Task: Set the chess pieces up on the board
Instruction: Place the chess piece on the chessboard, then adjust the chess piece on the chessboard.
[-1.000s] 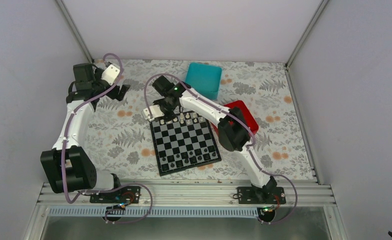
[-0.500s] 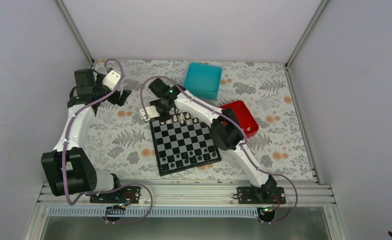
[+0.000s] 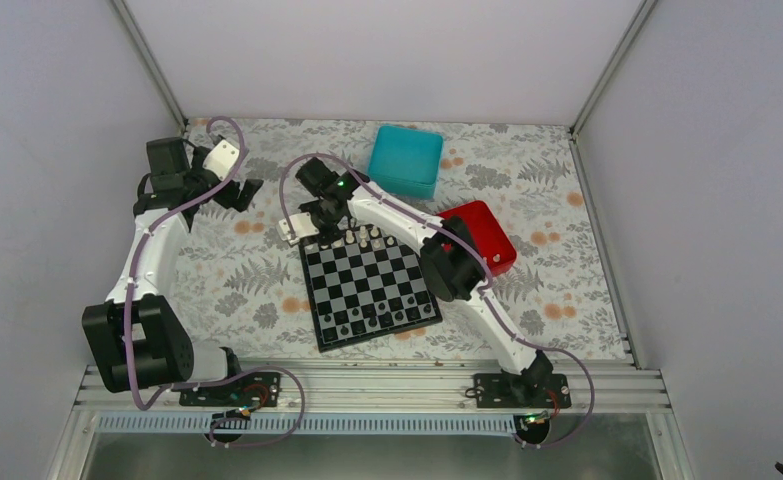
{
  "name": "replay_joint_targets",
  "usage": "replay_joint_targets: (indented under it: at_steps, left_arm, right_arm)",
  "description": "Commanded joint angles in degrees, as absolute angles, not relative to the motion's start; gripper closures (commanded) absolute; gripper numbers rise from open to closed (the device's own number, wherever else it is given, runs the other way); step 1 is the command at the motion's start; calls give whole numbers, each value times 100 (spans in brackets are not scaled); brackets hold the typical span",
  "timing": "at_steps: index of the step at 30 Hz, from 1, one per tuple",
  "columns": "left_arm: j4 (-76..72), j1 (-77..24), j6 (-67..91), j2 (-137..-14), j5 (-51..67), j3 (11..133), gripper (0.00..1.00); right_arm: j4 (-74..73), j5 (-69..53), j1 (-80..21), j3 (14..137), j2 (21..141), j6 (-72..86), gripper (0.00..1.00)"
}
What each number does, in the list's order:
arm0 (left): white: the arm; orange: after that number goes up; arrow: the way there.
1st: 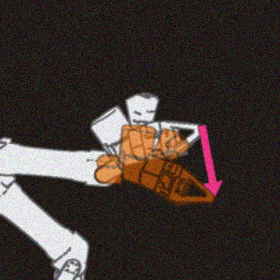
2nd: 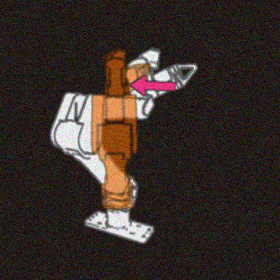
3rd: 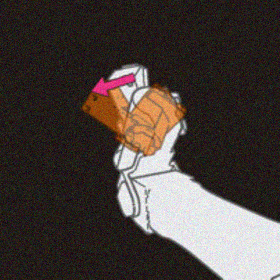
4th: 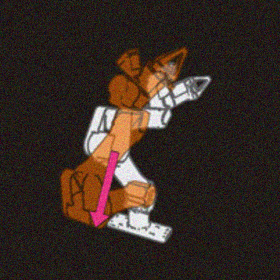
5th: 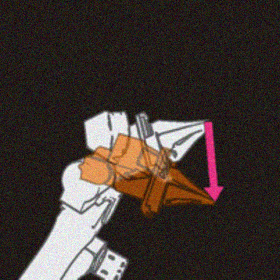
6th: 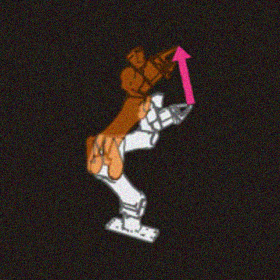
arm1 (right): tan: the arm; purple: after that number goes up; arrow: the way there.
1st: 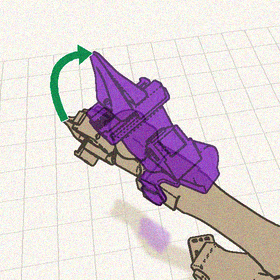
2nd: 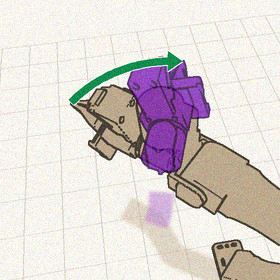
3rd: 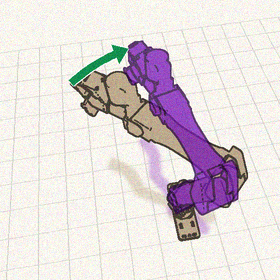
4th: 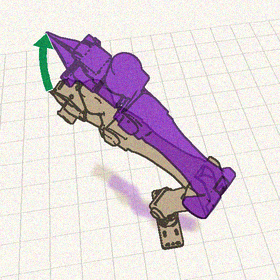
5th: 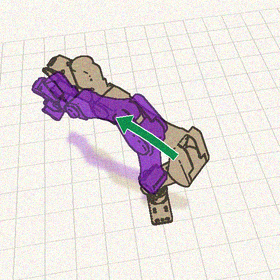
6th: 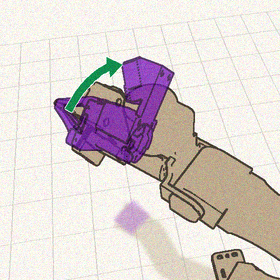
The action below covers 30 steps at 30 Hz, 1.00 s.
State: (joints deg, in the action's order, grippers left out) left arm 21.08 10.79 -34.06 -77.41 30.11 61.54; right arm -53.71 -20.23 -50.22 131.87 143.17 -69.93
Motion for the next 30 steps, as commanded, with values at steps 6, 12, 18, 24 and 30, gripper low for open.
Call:
replay_joint_targets:
  at_steps: [6,12,18,24,30]
  left_arm:
    - [1975,1125,-3455,-7646,3217,6108,0]
    - [2032,1121,-3435,-7643,3302,6203,0]
    - [2295,1125,-3504,-7796,3489,6547,0]
    - [2461,1114,-3594,-7902,3556,6710,0]
    - [2398,882,-3532,-8148,3487,6832,0]
  right_arm:
    - [-5445,-2089,-5063,13272,14374,-6849,77]
    - [-5455,-2269,-5049,13164,13868,-6794,70]
    - [-5680,-2445,-4905,12889,12856,-6634,57]
    - [-5882,-2098,-4094,12197,11714,-6459,49]
    - [-6028,-1674,-3100,10976,10756,-6518,47]
